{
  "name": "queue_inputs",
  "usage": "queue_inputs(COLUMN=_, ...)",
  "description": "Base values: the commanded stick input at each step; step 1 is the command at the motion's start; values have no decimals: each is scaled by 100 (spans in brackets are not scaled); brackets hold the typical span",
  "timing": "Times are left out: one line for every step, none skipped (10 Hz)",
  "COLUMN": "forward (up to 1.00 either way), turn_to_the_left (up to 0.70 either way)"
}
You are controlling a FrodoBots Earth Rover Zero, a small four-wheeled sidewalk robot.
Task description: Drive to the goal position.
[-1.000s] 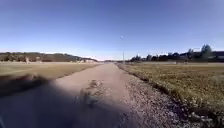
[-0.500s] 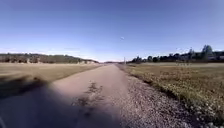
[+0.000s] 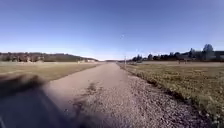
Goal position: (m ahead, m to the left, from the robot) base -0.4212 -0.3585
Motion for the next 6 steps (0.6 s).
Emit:
queue_inputs(forward=50, turn_to_the_left=0)
queue_inputs(forward=50, turn_to_the_left=0)
queue_inputs(forward=50, turn_to_the_left=0)
queue_inputs(forward=50, turn_to_the_left=0)
queue_inputs(forward=50, turn_to_the_left=0)
queue_inputs(forward=50, turn_to_the_left=0)
